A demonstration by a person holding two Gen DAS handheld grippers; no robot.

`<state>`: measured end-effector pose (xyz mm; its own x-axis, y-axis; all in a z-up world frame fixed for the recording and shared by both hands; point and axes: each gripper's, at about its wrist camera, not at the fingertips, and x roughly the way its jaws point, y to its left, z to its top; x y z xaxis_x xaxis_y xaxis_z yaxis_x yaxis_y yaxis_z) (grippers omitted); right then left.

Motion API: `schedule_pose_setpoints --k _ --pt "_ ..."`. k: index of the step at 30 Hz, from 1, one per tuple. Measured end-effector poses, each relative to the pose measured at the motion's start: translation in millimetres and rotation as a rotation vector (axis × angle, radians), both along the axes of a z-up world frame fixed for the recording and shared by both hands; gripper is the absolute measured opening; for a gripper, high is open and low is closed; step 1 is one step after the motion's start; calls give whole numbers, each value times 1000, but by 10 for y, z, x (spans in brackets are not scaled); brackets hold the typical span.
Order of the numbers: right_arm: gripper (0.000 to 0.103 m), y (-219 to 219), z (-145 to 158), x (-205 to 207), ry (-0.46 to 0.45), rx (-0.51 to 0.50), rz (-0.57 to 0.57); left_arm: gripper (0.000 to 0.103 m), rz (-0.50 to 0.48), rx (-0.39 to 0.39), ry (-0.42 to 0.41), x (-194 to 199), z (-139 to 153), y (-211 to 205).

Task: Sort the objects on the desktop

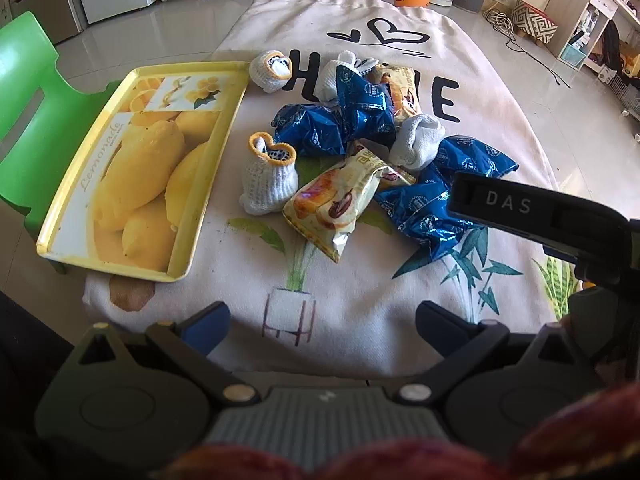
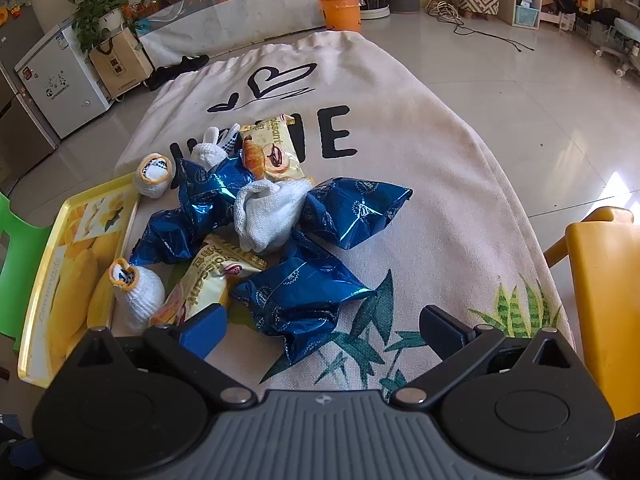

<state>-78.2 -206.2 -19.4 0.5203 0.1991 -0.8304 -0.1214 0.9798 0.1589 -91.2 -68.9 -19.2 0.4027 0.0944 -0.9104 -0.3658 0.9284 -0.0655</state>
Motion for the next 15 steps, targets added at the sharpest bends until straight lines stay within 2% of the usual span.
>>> schedule_pose_setpoints --k 5,8,10,15 --pt "103 -19 -12 14 8 3 -10 103 23 -5 27 26 -49 53" --pt "103 -72 -19 42 19 18 -41 103 34 -40 40 18 -105 112" --pt "103 -124 -32 65 32 32 -68 103 34 -35 47 22 -130 136" --pt "103 -207 -74 97 70 65 -107 103 18 -20 21 33 -151 255"
